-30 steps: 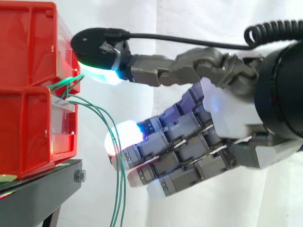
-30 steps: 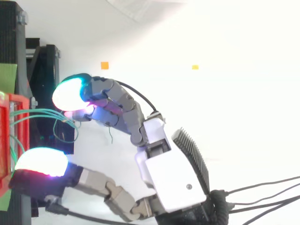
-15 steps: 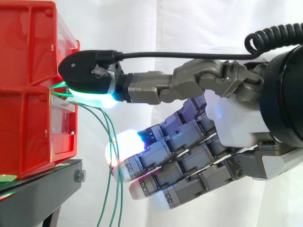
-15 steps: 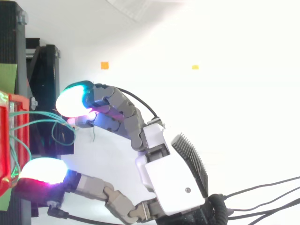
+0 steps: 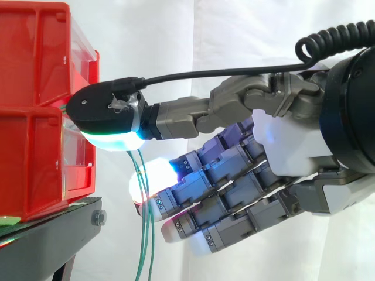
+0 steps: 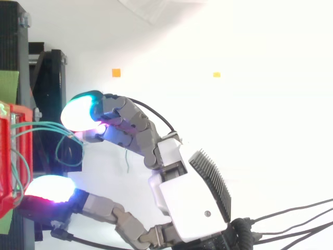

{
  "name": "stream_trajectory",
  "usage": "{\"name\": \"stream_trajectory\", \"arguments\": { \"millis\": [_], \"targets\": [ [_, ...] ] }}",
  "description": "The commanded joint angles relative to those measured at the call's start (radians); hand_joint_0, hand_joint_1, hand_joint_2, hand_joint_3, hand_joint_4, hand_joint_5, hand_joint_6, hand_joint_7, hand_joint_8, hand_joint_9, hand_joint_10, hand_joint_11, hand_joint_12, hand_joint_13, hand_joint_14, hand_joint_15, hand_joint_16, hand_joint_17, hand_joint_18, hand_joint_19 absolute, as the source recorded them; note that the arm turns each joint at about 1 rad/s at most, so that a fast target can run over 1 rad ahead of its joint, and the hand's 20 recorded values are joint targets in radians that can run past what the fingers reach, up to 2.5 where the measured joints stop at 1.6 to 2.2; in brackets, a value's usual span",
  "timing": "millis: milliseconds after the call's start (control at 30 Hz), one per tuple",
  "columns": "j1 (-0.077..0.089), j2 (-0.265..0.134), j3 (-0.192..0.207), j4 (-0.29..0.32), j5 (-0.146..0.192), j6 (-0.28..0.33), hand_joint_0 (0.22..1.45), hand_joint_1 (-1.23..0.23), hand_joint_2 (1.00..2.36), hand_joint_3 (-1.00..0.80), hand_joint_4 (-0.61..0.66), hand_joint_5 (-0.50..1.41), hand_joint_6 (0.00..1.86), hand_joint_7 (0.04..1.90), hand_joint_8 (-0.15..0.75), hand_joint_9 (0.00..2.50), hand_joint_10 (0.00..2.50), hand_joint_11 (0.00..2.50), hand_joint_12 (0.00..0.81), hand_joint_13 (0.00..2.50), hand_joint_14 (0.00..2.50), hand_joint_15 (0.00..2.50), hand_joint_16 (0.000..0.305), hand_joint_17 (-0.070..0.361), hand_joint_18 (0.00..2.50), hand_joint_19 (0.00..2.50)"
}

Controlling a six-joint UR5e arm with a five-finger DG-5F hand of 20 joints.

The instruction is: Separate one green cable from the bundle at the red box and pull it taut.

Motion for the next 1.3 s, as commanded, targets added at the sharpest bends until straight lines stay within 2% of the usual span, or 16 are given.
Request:
{"name": "stream_trajectory", "arguments": {
  "millis": [0,33,67,100,133,167,433,567,700,1033,1267],
  "targets": [
    [-0.003,0.0,-0.001,-0.004,-0.093,-0.04,0.54,-0.97,1.0,-0.5,0.33,-0.11,0.5,0.9,0.312,0.76,0.02,0.55,0.378,0.55,0.02,0.49,0.063,0.142,0.51,0.61],
    [-0.003,0.0,-0.005,-0.007,-0.17,-0.041,0.55,-0.97,1.0,-0.5,0.33,-0.11,0.5,0.89,0.309,0.76,0.02,0.55,0.376,0.55,0.02,0.49,0.063,0.141,0.51,0.61],
    [-0.003,0.0,-0.006,-0.012,-0.213,-0.041,0.55,-0.98,1.0,-0.5,0.33,-0.11,0.5,0.89,0.312,0.76,0.02,0.55,0.375,0.55,0.02,0.48,0.062,0.14,0.51,0.61],
    [-0.003,0.0,-0.006,-0.012,-0.213,-0.041,0.55,-0.98,1.0,-0.5,0.33,-0.11,0.5,0.89,0.311,0.76,0.02,0.55,0.375,0.55,0.02,0.48,0.062,0.14,0.51,0.61],
    [-0.004,0.0,-0.012,-0.019,-0.243,-0.028,0.56,-0.98,1.0,-0.5,0.33,-0.11,0.5,0.89,0.308,0.76,0.02,0.55,0.374,0.54,0.02,0.48,0.062,0.14,0.51,0.61],
    [-0.004,0.0,-0.015,-0.019,-0.246,-0.017,0.56,-0.99,1.0,-0.5,0.34,-0.11,0.5,0.89,0.304,0.76,0.02,0.55,0.37,0.54,0.02,0.49,0.062,0.138,0.5,0.61],
    [0.0,0.0,-0.029,-0.021,-0.228,0.009,0.61,-1.01,1.0,-0.5,0.35,-0.1,0.5,0.91,0.302,0.76,0.02,0.56,0.366,0.54,0.02,0.48,0.06,0.135,0.5,0.61],
    [0.003,0.0,-0.041,-0.022,-0.182,0.048,0.62,-1.02,1.0,-0.5,0.34,-0.1,0.5,0.91,0.3,0.76,0.02,0.56,0.367,0.54,0.02,0.49,0.06,0.135,0.5,0.62],
    [0.005,0.0,-0.06,-0.019,-0.166,0.068,0.57,-0.99,1.0,-0.5,0.35,-0.1,0.5,0.91,0.302,0.76,0.02,0.55,0.369,0.54,0.02,0.49,0.061,0.137,0.5,0.62],
    [0.005,0.0,-0.067,-0.016,-0.176,0.074,0.57,-0.98,1.0,-0.5,0.34,-0.1,0.5,0.9,0.305,0.76,0.02,0.55,0.372,0.54,0.02,0.49,0.061,0.137,0.49,0.63],
    [0.005,0.0,-0.063,-0.022,-0.199,0.066,0.57,-0.99,1.0,-0.5,0.34,-0.1,0.5,0.9,0.304,0.76,0.02,0.55,0.37,0.54,0.02,0.49,0.061,0.137,0.49,0.63]
  ]
}}
